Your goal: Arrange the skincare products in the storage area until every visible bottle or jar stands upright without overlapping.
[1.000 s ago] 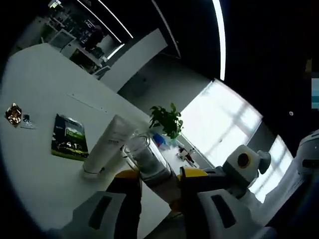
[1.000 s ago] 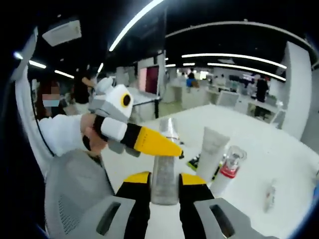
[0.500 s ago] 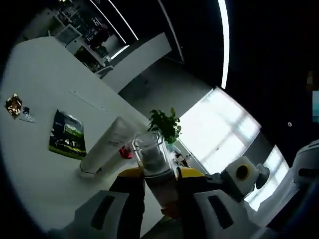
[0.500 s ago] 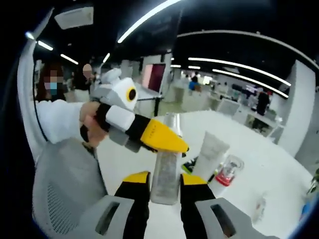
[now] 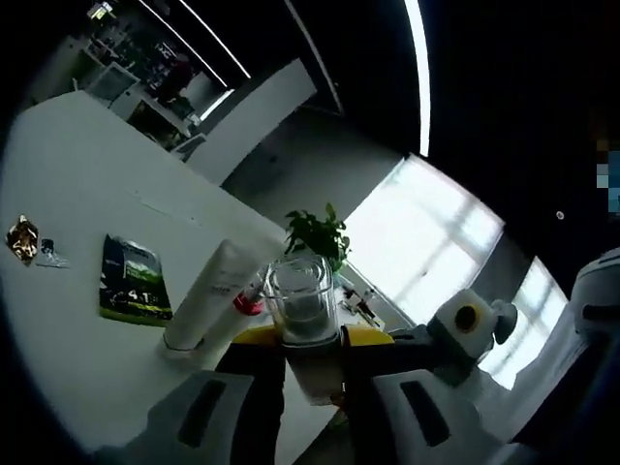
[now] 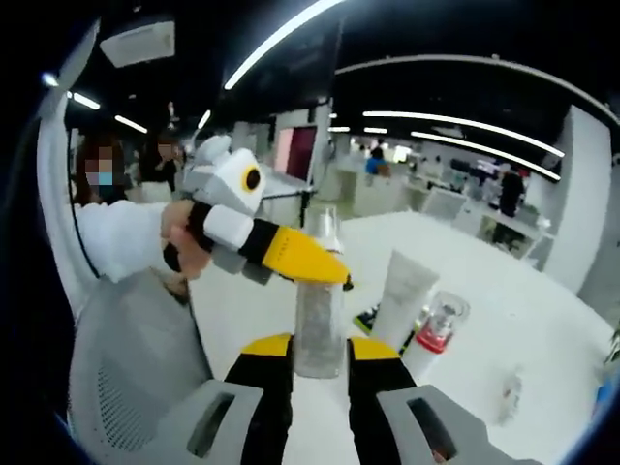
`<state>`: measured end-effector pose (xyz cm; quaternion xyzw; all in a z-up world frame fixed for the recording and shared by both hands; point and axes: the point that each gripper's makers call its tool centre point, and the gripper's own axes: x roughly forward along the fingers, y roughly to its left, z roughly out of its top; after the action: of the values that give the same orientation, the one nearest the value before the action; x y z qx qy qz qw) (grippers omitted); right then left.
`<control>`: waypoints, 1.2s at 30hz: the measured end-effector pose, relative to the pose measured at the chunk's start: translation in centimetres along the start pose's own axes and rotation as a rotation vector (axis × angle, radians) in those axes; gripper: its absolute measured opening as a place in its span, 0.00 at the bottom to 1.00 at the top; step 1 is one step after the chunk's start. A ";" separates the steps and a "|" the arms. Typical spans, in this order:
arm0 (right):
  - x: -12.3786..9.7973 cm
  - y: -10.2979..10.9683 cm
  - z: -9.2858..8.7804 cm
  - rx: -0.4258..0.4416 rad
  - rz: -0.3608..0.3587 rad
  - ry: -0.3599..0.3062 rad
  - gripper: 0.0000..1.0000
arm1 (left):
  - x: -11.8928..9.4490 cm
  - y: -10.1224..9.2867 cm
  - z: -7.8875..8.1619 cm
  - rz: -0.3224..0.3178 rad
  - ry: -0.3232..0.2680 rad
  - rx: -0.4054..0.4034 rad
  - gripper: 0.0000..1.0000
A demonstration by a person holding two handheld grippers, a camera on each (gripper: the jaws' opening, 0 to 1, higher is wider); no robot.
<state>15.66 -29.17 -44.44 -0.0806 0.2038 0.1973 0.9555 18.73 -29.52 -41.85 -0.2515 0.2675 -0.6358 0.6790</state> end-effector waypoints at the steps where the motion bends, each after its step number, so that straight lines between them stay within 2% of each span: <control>1: -0.1 0.0 0.0 0.010 0.008 -0.002 0.14 | -0.2 0.3 0.0 0.009 0.018 0.057 0.16; 2: -0.4 -0.5 -0.4 0.050 -0.011 0.012 0.14 | -0.3 0.7 0.0 0.015 0.033 0.072 0.16; 3: -0.7 -1.5 -0.6 0.055 -0.047 0.014 0.12 | -0.4 1.0 0.0 0.021 0.043 0.077 0.16; 5: -1.0 -2.1 -0.6 0.055 -0.039 0.005 0.12 | -0.5 1.6 0.3 0.022 0.041 0.090 0.16; 8: -1.5 -2.6 0.1 0.129 -0.018 -0.048 0.12 | -0.7 2.0 0.2 0.005 0.071 0.136 0.16; 10: -2.0 -2.7 0.8 0.191 0.015 -0.085 0.12 | -0.9 1.5 -0.3 -0.031 0.113 0.199 0.16; 12: -2.3 -2.8 1.3 0.221 0.052 -0.111 0.13 | -0.9 0.4 -1.1 -0.101 0.172 0.246 0.16; 14: -2.5 -2.7 1.9 0.246 0.084 -0.137 0.14 | -0.9 -0.3 -1.6 -0.140 0.209 0.288 0.16; 16: -2.6 -2.4 2.4 0.290 0.123 -0.159 0.16 | -0.8 -0.4 -2.5 -0.149 0.261 0.290 0.16; 19: -2.5 -1.8 2.9 0.324 0.176 -0.184 0.19 | -0.7 -1.1 -3.9 -0.214 0.317 0.372 0.16; 24: -2.2 -0.1 3.0 0.339 0.271 -0.187 0.24 | -0.6 -2.4 -5.2 -0.273 0.352 0.396 0.16; 27: -1.9 0.5 2.8 0.326 0.291 -0.178 0.26 | -0.6 -2.6 -5.7 -0.292 0.380 0.401 0.16; 32: -1.6 1.6 2.9 0.328 0.364 -0.165 0.26 | -0.9 -3.5 -6.3 -0.349 0.435 0.439 0.16; 34: -1.5 2.0 3.1 0.303 0.393 -0.173 0.26 | -1.1 -4.0 -6.7 -0.384 0.455 0.461 0.16; 36: -1.3 2.4 3.1 0.309 0.419 -0.153 0.26 | -0.9 -4.5 -6.4 -0.419 0.432 0.475 0.16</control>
<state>14.71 -26.68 -41.30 0.1252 0.1712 0.3630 0.9073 11.00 -28.88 -43.42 0.0034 0.1923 -0.8433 0.5018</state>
